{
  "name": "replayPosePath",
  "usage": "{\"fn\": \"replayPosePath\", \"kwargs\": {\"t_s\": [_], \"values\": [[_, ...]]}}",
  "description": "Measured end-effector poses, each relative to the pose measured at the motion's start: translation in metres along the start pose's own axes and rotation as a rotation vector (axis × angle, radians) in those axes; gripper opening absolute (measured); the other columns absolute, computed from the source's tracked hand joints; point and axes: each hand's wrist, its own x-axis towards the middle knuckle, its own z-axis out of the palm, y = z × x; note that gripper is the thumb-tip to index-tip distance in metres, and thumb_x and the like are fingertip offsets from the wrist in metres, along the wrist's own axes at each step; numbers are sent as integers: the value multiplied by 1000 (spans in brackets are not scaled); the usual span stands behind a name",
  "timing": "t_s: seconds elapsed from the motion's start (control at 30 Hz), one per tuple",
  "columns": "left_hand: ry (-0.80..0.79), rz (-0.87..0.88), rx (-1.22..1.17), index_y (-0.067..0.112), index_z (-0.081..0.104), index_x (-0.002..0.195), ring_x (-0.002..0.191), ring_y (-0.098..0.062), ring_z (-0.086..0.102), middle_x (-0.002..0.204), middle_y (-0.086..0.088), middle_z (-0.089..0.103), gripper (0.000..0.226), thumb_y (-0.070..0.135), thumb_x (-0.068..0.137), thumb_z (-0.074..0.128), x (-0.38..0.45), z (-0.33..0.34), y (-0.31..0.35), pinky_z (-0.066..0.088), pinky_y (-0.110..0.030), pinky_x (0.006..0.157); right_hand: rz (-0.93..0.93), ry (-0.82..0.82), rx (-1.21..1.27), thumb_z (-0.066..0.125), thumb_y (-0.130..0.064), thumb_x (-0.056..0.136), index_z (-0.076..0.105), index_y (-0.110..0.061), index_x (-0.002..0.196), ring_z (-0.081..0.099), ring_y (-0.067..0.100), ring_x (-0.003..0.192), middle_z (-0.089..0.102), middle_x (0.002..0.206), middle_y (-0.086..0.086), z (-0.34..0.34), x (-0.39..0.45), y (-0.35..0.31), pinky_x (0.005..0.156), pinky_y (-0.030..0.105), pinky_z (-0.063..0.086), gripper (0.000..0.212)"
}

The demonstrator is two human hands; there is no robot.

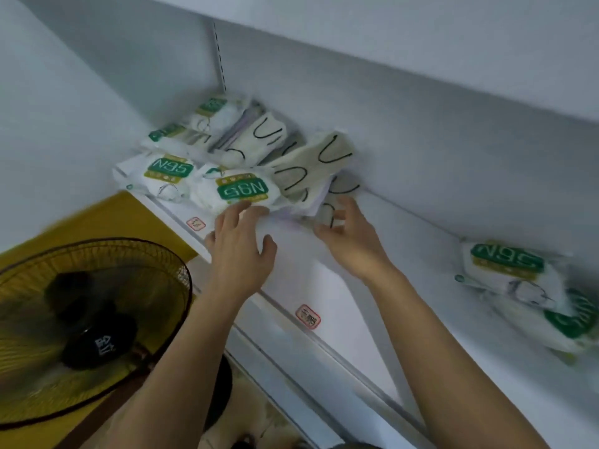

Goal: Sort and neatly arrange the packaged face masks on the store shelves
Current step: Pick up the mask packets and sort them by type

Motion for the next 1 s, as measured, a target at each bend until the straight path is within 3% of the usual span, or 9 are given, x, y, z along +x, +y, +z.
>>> {"fn": "replayPosePath", "kwargs": {"t_s": [0.1,0.17,0.3,0.37,0.43,0.57,0.77,0.9,1.0], "values": [[69,150,-51,22,60,130,133,-30,43,142,-3,52,41,18,89,63,45,-3,-12,39,-52,99,135,250,313,69,-51,63,51,-22,116,66,27,101,66,106,0,3,68,-10,84,45,56,63],[57,236,-79,22,62,125,125,-29,48,135,-3,57,39,17,87,61,74,-6,-22,38,-44,92,214,333,465,78,-49,63,56,-18,108,70,32,99,71,105,8,8,119,-5,84,48,59,59],[-252,347,-54,20,60,129,114,-32,56,127,-7,59,38,22,92,63,126,-4,-54,49,-48,95,342,445,579,94,-53,52,64,-10,125,72,28,96,73,114,9,26,181,-22,86,44,62,90],[-359,375,-11,20,63,128,115,-32,55,127,-6,59,36,28,93,64,142,-1,-66,50,-46,94,353,452,547,93,-37,67,64,-9,119,68,24,94,71,108,5,39,198,-36,76,35,61,66],[-360,431,18,23,63,129,115,-30,54,126,-4,59,39,34,91,64,144,2,-67,50,-42,88,345,451,514,92,-25,72,61,-10,115,64,22,92,67,103,4,50,208,-41,67,27,55,55],[-270,497,192,29,61,125,115,-26,50,125,1,54,40,47,90,57,139,7,-68,46,-41,85,298,489,520,97,-15,61,59,-12,126,68,27,106,70,117,5,62,219,-39,87,44,60,75],[-305,474,112,31,58,128,119,-26,49,128,2,55,40,45,91,59,139,3,-69,44,-42,92,160,702,712,92,0,66,70,-5,117,75,29,98,77,109,10,12,163,-22,79,45,63,56],[-274,478,-116,28,61,122,106,-26,61,113,1,65,30,39,94,59,144,-3,-53,50,-39,85,79,611,917,80,3,78,69,-1,120,75,31,102,75,115,17,-37,92,-23,78,41,62,44],[-189,433,-674,21,64,121,100,-12,64,111,6,68,33,38,93,58,143,3,-21,50,-27,80,47,604,954,77,-2,76,70,-4,115,74,29,100,75,113,16,-59,44,-22,79,39,62,40]]}}
